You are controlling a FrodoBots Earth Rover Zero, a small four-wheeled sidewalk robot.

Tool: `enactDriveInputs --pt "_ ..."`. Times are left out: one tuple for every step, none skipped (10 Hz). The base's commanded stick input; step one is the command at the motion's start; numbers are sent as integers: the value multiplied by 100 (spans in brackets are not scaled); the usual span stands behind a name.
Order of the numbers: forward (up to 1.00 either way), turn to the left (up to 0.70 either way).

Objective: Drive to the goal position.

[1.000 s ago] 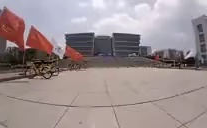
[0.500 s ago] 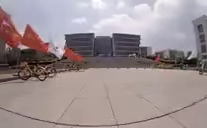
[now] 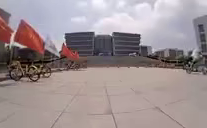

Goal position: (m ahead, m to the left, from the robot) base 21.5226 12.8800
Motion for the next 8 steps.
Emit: enactDriveInputs --pt "100 0" --pt "100 0" --pt "100 0" --pt "100 0" --pt "100 0" --pt "100 0" --pt "100 0" --pt "100 0"
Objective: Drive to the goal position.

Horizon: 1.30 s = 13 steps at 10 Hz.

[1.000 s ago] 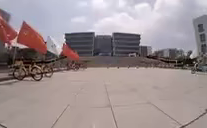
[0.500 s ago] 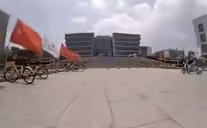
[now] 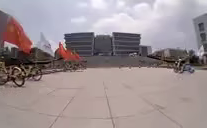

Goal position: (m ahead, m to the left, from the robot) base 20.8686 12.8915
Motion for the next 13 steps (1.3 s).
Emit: enactDriveInputs --pt "100 0" --pt "100 0" --pt "100 0" --pt "100 0" --pt "100 0" --pt "100 0" --pt "100 0" --pt "100 0" --pt "100 0" --pt "100 0" --pt "100 0" --pt "100 0" --pt "100 0"
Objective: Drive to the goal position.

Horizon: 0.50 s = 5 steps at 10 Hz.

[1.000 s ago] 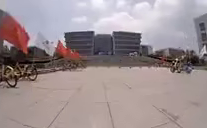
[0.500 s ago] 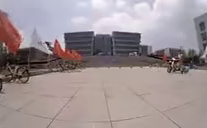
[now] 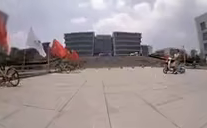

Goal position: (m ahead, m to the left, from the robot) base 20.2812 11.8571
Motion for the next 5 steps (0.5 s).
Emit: enactDriveInputs --pt "100 0" --pt "100 0" --pt "100 0" --pt "100 0" --pt "100 0"
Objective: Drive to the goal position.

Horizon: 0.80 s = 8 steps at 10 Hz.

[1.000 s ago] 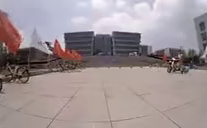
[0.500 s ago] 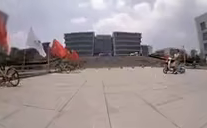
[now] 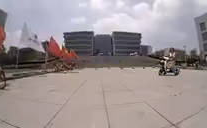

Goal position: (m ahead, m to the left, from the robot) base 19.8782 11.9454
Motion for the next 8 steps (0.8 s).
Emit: enactDriveInputs --pt "100 0" --pt "100 0" --pt "100 0" --pt "100 0" --pt "100 0" --pt "100 0" --pt "100 0" --pt "100 0"
